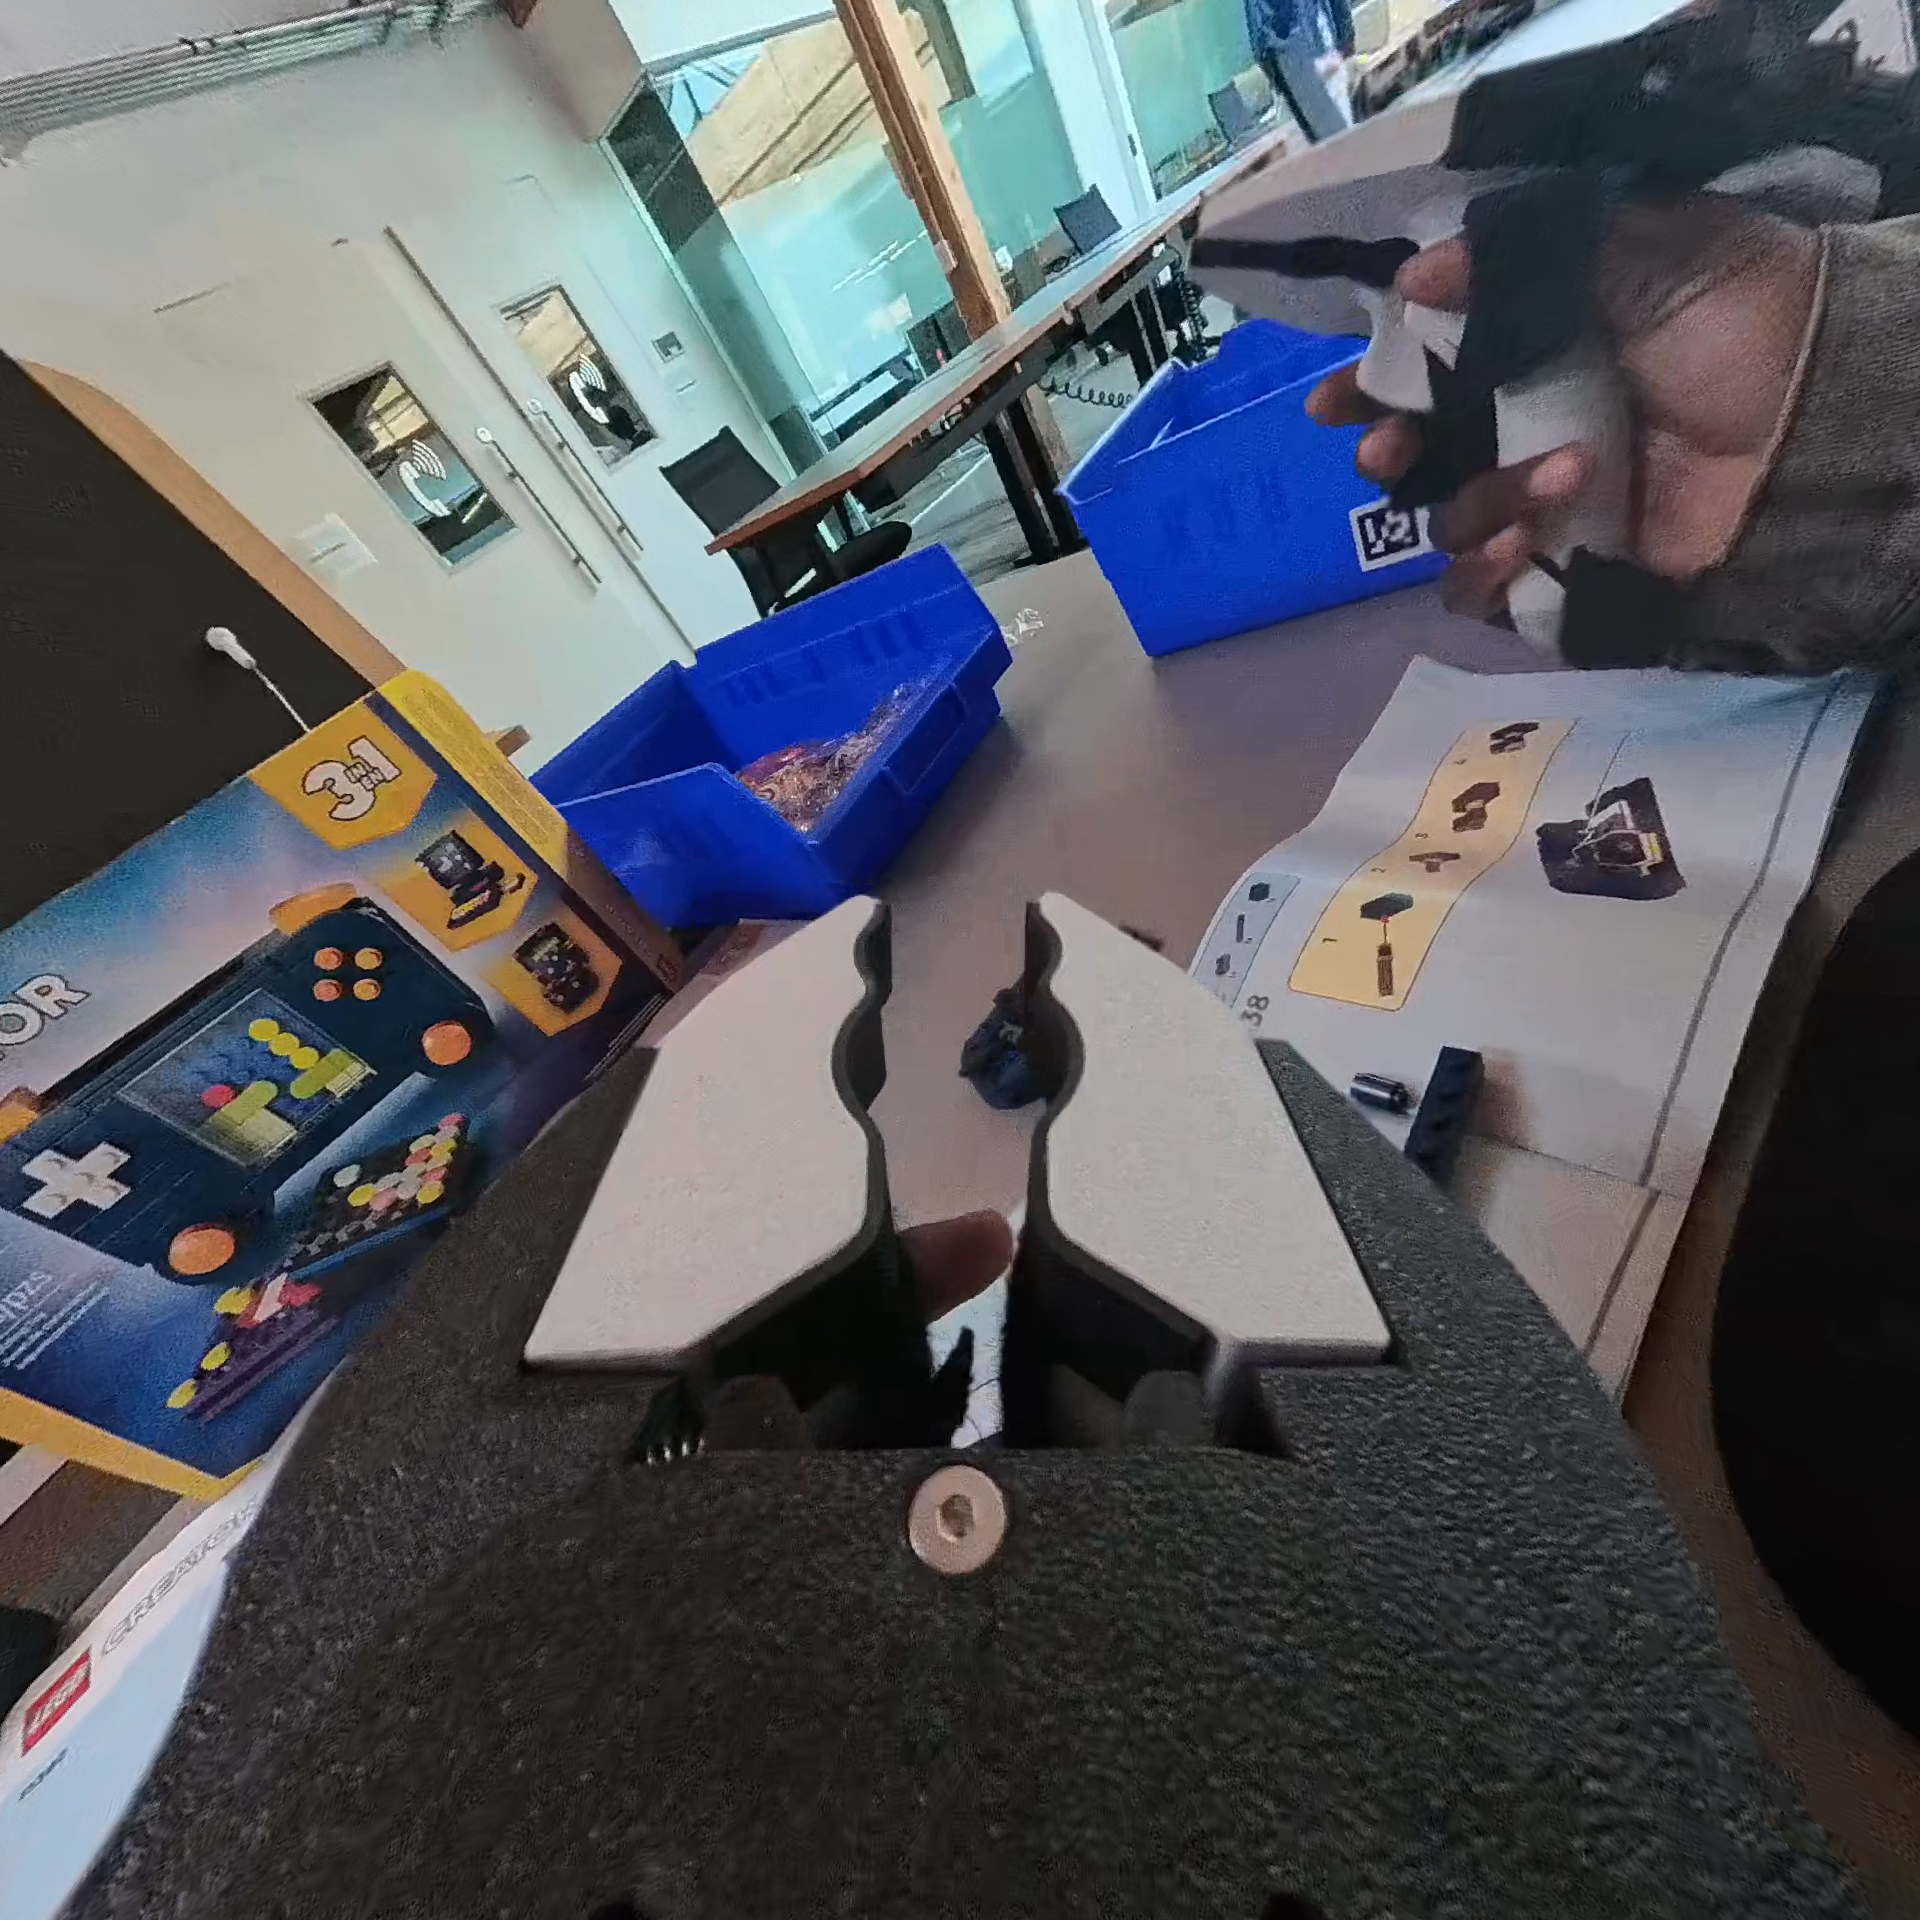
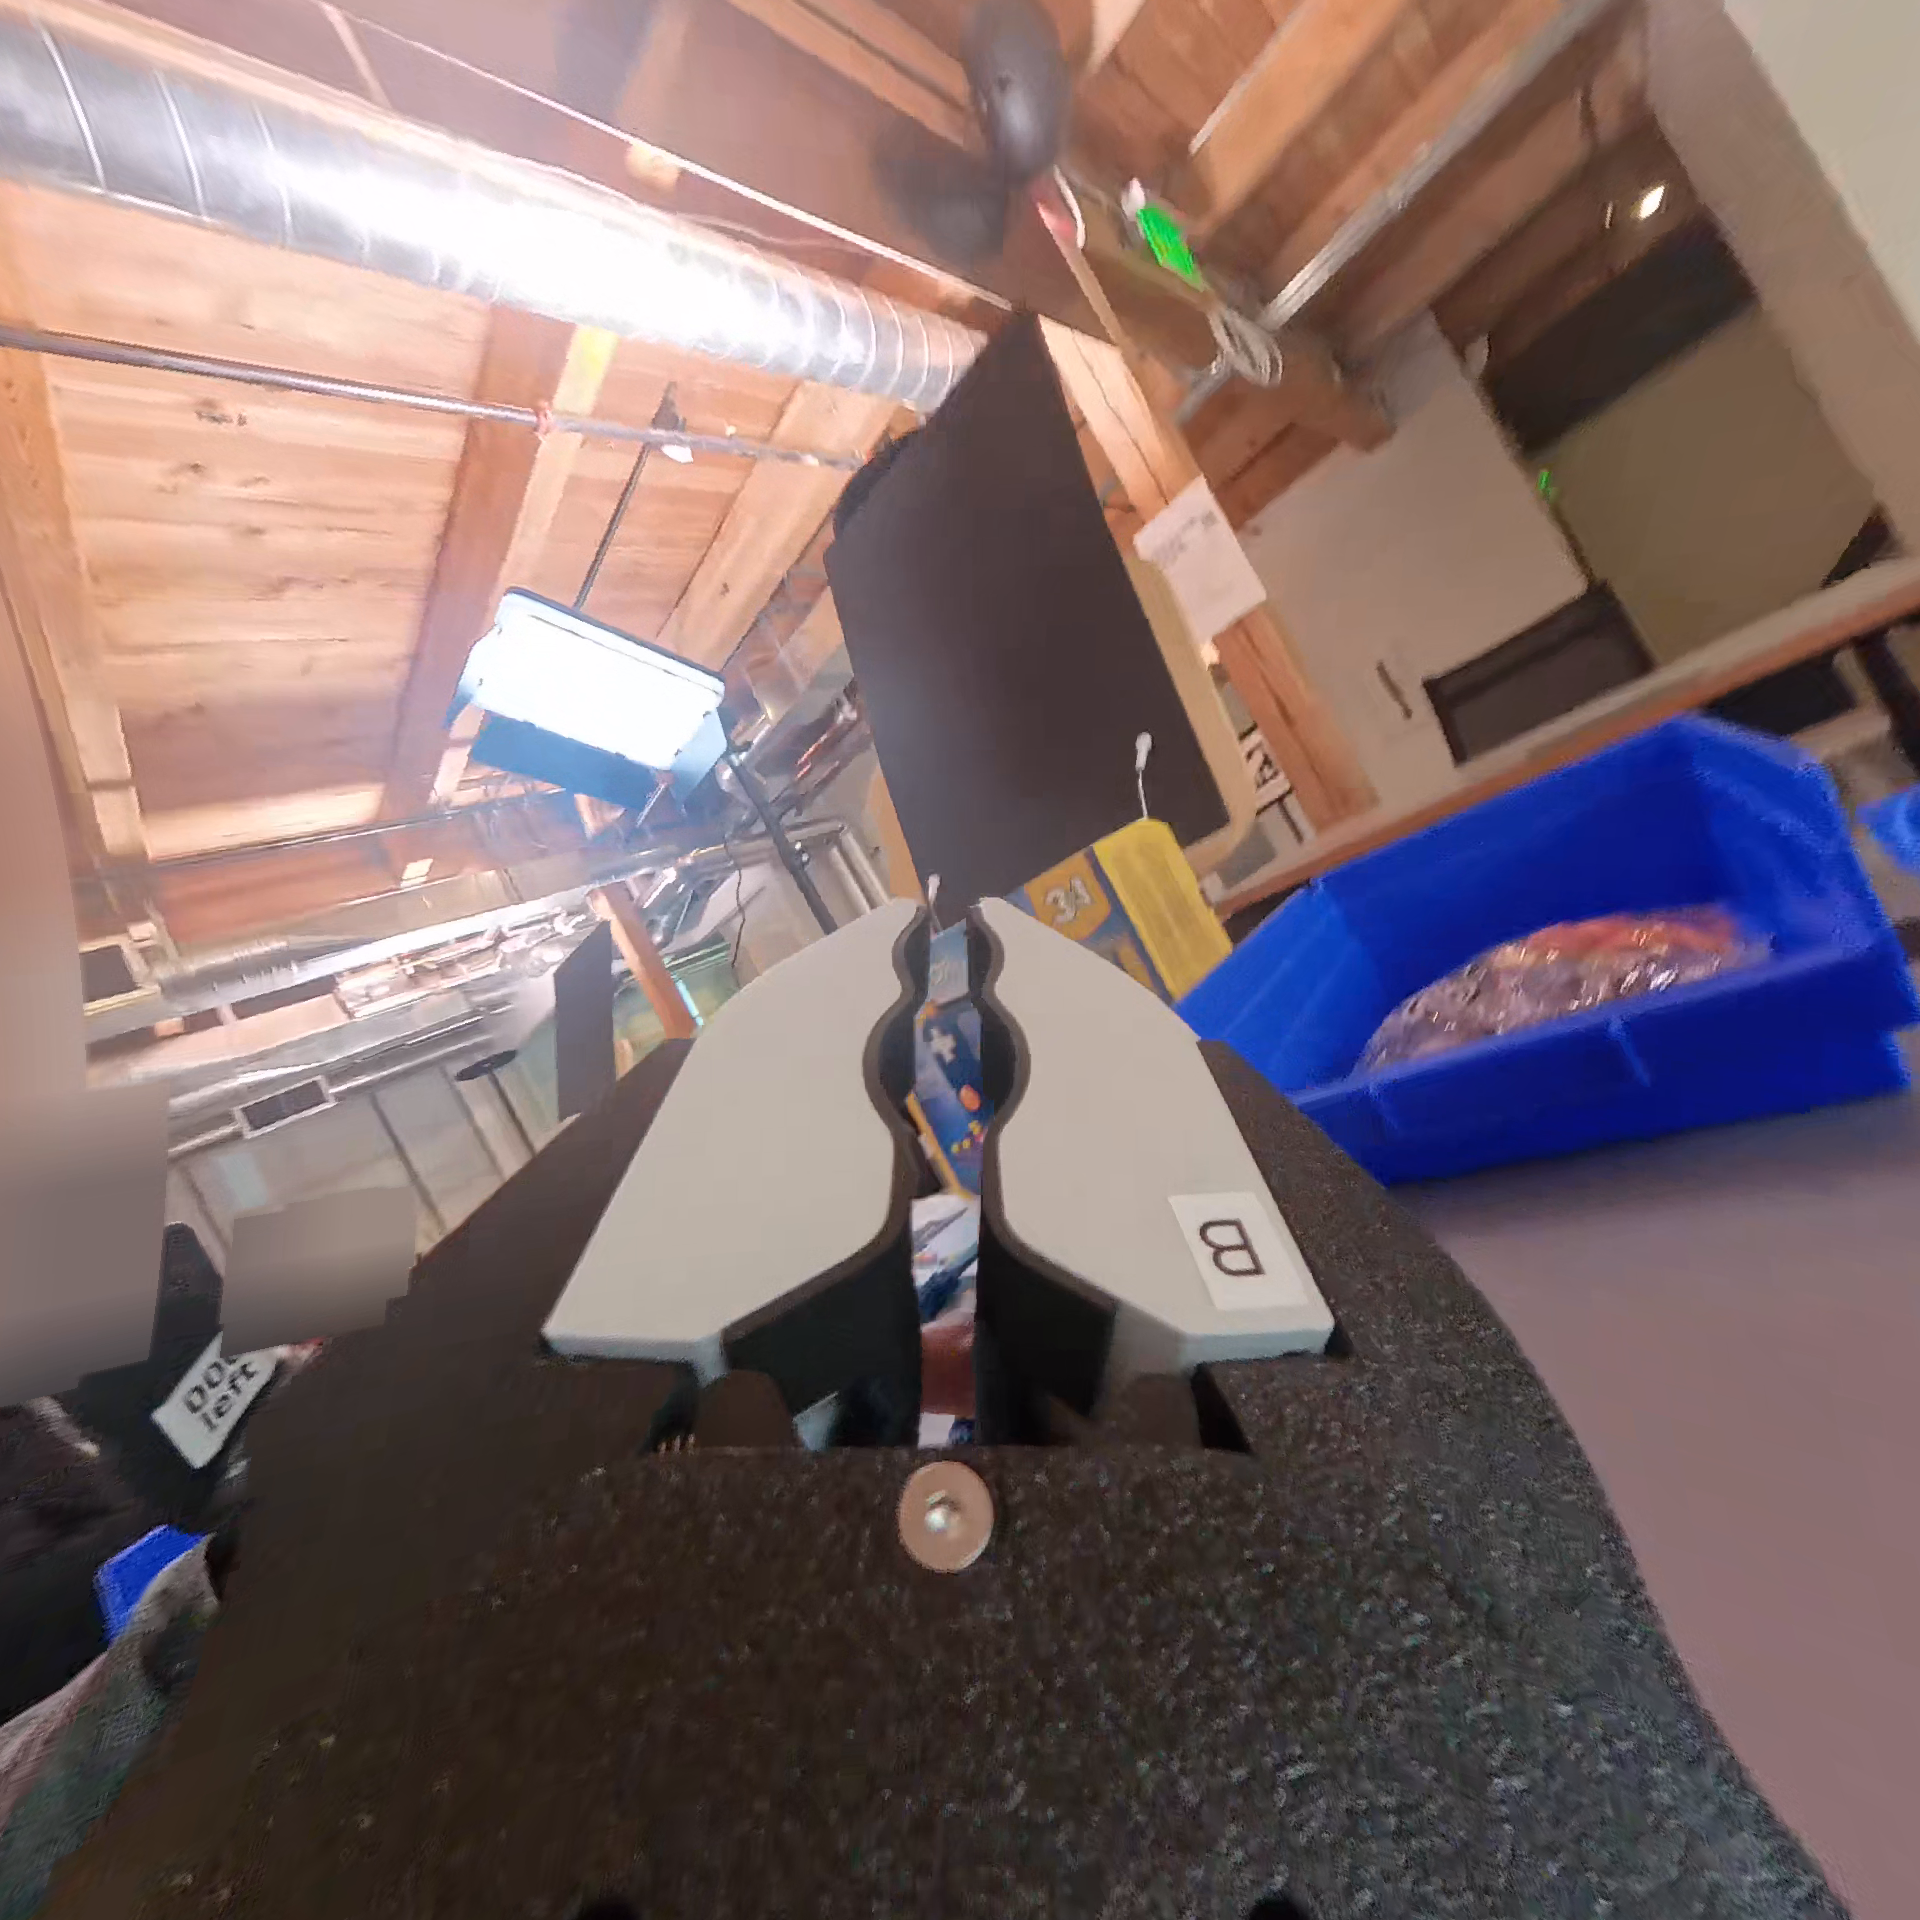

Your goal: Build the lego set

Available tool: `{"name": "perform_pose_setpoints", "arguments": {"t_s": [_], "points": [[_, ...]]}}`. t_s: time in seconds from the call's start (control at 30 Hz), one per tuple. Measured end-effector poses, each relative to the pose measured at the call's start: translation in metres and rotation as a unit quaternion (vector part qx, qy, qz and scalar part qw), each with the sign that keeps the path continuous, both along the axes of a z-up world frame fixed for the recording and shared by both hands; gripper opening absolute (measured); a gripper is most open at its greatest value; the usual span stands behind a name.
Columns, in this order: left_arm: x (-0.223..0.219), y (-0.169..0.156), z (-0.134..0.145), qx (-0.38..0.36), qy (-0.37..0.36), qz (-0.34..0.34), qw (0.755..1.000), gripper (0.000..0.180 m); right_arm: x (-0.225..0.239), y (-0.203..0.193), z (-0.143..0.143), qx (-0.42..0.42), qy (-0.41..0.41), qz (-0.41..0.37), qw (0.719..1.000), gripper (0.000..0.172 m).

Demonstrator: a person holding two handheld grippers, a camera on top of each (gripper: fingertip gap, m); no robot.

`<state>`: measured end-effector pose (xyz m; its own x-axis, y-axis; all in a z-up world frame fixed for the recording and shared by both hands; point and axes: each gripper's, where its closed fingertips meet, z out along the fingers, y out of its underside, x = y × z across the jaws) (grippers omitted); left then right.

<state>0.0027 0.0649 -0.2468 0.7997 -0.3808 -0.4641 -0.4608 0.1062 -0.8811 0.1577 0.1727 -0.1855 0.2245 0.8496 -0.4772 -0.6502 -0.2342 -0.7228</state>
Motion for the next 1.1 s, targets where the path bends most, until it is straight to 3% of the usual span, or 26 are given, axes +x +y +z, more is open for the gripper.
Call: {"name": "perform_pose_setpoints", "arguments": {"t_s": [0.77,0.9,0.97,1.1], "points": [[0.016,-0.010,-0.004,-0.005,0.052,-0.015,0.999,0.028,-0.033,-0.019,-0.011,0.075,-0.095,0.028,0.992,0.018],[0.026,-0.022,-0.013,-0.066,0.043,-0.023,0.997,0.032,-0.042,-0.027,-0.016,0.153,-0.164,0.005,0.974,0.018],[0.030,-0.032,-0.022,-0.121,0.009,-0.018,0.992,0.035,-0.047,-0.028,-0.024,0.202,-0.217,-0.030,0.955,0.017],[0.046,-0.050,-0.025,-0.153,-0.046,-0.066,0.985,0.035,-0.055,-0.028,-0.036,0.253,-0.277,-0.071,0.924,0.015]]}}
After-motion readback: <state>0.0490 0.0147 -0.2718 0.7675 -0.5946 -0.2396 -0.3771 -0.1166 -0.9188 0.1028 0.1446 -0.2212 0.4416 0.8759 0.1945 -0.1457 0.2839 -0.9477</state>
